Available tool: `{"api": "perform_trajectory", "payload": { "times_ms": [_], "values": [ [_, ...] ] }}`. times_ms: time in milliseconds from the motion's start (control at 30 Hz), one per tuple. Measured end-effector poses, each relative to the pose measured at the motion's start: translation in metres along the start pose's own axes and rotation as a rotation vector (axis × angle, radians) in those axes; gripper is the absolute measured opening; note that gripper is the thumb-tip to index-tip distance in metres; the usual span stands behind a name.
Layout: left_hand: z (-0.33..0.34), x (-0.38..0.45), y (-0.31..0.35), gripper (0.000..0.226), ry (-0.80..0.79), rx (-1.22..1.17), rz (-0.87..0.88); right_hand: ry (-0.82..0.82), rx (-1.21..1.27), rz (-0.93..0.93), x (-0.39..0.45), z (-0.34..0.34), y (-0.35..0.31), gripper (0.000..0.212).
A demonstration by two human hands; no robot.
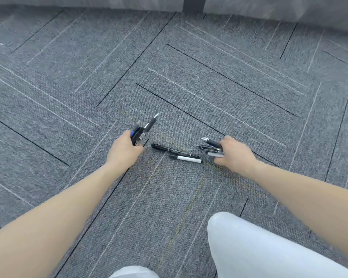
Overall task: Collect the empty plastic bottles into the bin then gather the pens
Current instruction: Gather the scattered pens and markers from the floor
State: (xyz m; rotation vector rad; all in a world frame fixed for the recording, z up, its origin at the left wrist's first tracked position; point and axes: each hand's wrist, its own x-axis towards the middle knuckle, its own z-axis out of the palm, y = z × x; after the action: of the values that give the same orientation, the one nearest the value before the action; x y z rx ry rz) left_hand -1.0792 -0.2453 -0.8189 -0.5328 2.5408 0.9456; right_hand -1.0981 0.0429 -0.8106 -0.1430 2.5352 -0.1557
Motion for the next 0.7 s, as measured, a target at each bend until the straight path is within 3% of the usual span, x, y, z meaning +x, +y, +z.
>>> {"api": "perform_trajectory", "payload": {
  "times_ms": [167,333,700],
  "values": [
    [-0.012,0.008,-0.009,0.013,0.058,-0.071,-0.097,0.094,0.197,-0.155,0.011,-0.017,-0.046,0.016],
    [-0.019,0.006,-0.026,0.016,0.046,-0.035,-0.161,-0.096,-0.072,-0.450,0.014,-0.010,-0.081,0.035],
    [-0.035,0.006,-0.039,0.021,0.063,-0.061,-0.272,-0.128,-0.269,-0.422,0.021,0.004,-0.087,0.028]
  ]
}}
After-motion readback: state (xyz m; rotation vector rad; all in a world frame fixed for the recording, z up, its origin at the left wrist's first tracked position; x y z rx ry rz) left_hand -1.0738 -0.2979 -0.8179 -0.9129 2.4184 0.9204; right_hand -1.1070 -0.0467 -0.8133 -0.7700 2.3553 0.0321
